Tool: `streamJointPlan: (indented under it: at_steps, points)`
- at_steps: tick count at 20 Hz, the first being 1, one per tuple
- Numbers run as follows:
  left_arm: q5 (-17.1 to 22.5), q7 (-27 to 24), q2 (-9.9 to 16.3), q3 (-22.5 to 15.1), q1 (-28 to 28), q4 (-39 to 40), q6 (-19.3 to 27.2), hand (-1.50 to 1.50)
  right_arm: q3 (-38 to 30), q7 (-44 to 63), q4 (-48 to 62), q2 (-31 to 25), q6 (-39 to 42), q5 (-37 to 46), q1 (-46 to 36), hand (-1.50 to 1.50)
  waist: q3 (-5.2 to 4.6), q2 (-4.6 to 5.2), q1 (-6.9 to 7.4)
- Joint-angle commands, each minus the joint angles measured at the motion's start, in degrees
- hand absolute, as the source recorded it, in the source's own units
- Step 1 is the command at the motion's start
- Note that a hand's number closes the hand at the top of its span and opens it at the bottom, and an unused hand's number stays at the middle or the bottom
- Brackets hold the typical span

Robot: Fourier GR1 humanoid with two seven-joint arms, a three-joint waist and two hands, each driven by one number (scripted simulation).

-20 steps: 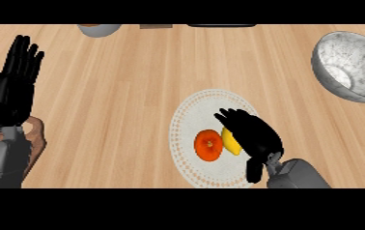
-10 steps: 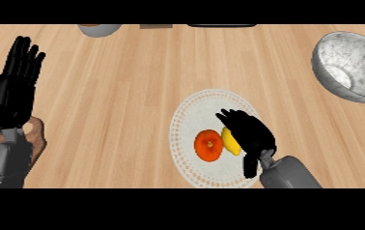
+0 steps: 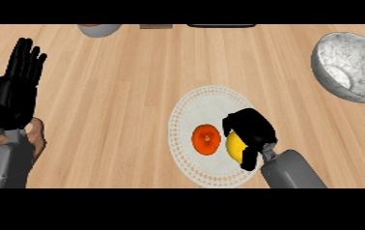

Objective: Pick the lemon from the placemat and place it in the bowl

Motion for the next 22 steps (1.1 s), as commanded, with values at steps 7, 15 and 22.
streamJointPlan:
  at_steps: [7, 15, 22]
  points:
    - [0.98, 1.38, 0.42, 2.54, 0.64, -1.79, 0.81, 0.0, -19.69, -11.86, 0.07, -20.27, -3.74, -5.76, 4.91, 1.5, 0.42, 0.19, -3.9]
    - [1.31, 0.83, 1.61, 4.41, 2.6, -1.87, 0.66, 0.0, -39.37, -20.42, 15.35, -37.97, -5.84, -12.78, 6.22, 1.5, 1.05, 0.63, -5.63]
    - [1.55, 0.31, 1.27, 3.75, 2.72, -2.28, -0.17, 0.0, -51.93, -36.54, 28.74, -49.32, -6.09, -21.12, 4.87, 1.5, 1.02, 0.65, -3.26]
